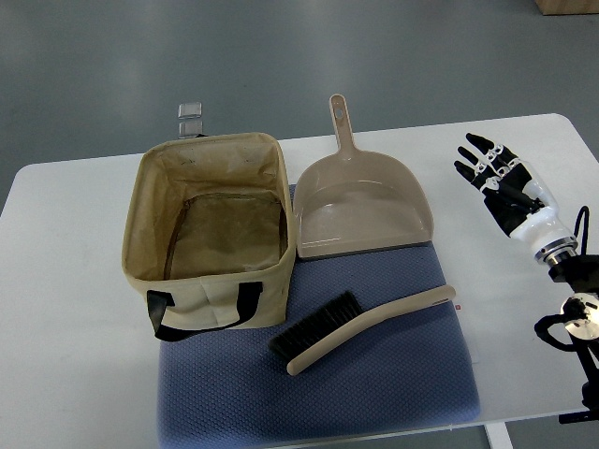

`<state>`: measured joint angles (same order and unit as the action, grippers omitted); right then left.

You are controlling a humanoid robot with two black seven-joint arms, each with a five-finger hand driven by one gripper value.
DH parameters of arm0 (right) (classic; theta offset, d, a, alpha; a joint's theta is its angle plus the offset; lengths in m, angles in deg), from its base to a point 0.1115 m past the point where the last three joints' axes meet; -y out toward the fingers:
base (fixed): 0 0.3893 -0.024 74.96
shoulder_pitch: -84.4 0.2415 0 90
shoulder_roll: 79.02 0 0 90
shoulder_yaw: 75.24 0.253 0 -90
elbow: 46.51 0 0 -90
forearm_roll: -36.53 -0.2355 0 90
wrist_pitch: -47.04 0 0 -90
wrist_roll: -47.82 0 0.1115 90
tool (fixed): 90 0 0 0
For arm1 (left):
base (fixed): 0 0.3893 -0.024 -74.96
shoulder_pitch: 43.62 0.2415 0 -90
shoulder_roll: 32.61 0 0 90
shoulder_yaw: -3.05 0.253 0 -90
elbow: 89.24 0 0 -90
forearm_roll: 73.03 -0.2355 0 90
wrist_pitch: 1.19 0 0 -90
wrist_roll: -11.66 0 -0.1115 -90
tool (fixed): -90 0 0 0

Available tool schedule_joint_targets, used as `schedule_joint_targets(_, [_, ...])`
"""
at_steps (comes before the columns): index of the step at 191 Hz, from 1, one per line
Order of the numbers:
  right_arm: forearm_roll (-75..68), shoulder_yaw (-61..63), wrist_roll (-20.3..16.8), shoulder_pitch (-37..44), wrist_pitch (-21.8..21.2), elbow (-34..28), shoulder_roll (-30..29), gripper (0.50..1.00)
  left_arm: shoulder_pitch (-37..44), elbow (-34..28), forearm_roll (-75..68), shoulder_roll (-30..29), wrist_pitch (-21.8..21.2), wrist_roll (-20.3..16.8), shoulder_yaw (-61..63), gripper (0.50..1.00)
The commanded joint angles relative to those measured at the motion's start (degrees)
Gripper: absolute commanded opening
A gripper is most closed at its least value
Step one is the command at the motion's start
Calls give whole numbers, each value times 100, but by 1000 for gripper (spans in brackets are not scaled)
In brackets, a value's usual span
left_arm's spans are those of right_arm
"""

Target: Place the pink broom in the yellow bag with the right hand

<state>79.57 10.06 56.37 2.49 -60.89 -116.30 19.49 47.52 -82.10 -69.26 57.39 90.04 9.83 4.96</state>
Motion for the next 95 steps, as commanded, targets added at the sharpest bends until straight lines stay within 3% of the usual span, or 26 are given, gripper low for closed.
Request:
schedule_joint_targets(1, [-7, 3, -2, 8, -9, 0, 10, 928, 0, -2, 1, 0, 0, -1, 3, 1000])
schedule_joint_targets(95, [20, 4, 6, 245, -220, -9, 168, 928, 0, -2, 1, 0, 0, -1, 3, 1000])
